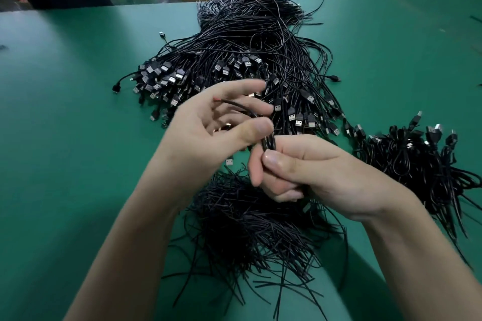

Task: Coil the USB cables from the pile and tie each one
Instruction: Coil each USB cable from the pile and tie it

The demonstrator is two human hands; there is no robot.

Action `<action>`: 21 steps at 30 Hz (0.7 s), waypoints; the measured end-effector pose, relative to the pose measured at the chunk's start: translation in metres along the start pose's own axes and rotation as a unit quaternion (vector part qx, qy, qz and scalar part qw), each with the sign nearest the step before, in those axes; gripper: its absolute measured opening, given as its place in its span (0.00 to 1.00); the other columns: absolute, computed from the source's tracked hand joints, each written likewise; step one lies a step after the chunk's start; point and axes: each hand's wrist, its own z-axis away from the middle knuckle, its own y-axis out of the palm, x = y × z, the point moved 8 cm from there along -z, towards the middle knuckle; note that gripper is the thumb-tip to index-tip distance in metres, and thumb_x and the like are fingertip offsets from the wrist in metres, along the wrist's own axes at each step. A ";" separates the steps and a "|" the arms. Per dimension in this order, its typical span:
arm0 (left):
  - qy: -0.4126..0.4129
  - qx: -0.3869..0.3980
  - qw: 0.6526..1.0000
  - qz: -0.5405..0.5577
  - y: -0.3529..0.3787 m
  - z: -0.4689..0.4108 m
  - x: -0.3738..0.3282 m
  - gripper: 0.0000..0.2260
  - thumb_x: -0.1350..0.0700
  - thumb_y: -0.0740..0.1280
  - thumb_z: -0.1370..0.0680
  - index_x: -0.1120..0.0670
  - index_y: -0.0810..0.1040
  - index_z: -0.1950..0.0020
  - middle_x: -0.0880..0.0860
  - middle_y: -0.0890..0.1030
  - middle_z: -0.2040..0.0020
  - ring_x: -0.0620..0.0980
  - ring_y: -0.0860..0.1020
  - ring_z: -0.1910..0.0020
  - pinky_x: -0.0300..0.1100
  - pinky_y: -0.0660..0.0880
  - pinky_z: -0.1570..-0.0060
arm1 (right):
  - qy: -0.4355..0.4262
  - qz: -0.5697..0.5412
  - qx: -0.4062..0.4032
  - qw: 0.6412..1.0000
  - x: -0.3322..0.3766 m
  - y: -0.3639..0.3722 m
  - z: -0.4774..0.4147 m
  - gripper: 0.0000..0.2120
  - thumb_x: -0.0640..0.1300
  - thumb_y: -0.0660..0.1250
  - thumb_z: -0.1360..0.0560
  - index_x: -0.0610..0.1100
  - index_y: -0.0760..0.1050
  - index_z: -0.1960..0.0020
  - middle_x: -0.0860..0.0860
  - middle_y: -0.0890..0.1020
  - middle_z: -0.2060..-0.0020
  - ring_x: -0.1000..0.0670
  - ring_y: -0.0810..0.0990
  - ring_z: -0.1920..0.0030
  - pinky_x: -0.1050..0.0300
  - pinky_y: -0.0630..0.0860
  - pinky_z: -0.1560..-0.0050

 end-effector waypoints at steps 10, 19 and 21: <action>0.007 0.099 0.993 -0.061 0.008 0.001 0.009 0.07 0.53 0.71 0.23 0.55 0.87 0.52 0.44 0.88 0.50 0.42 0.86 0.48 0.33 0.78 0.47 | 0.006 0.105 -0.006 0.994 -0.004 -0.010 0.001 0.15 0.43 0.54 0.15 0.38 0.79 0.46 0.51 0.77 0.71 0.42 0.74 0.69 0.48 0.74 0.38; -0.016 -0.004 0.995 -0.100 -0.004 -0.004 0.025 0.07 0.46 0.76 0.26 0.48 0.88 0.58 0.59 0.83 0.64 0.50 0.76 0.69 0.43 0.76 0.70 | 0.060 0.034 -0.099 0.993 -0.012 -0.025 0.000 0.09 0.42 0.55 0.14 0.35 0.69 0.45 0.39 0.87 0.59 0.46 0.85 0.63 0.58 0.80 0.61; -0.047 0.015 0.996 -0.076 -0.002 -0.003 0.033 0.05 0.48 0.76 0.26 0.48 0.88 0.57 0.57 0.85 0.60 0.48 0.79 0.66 0.40 0.79 0.67 | 0.059 0.037 -0.116 0.991 -0.011 -0.027 0.001 0.07 0.41 0.56 0.14 0.36 0.67 0.45 0.38 0.86 0.59 0.44 0.86 0.62 0.57 0.80 0.61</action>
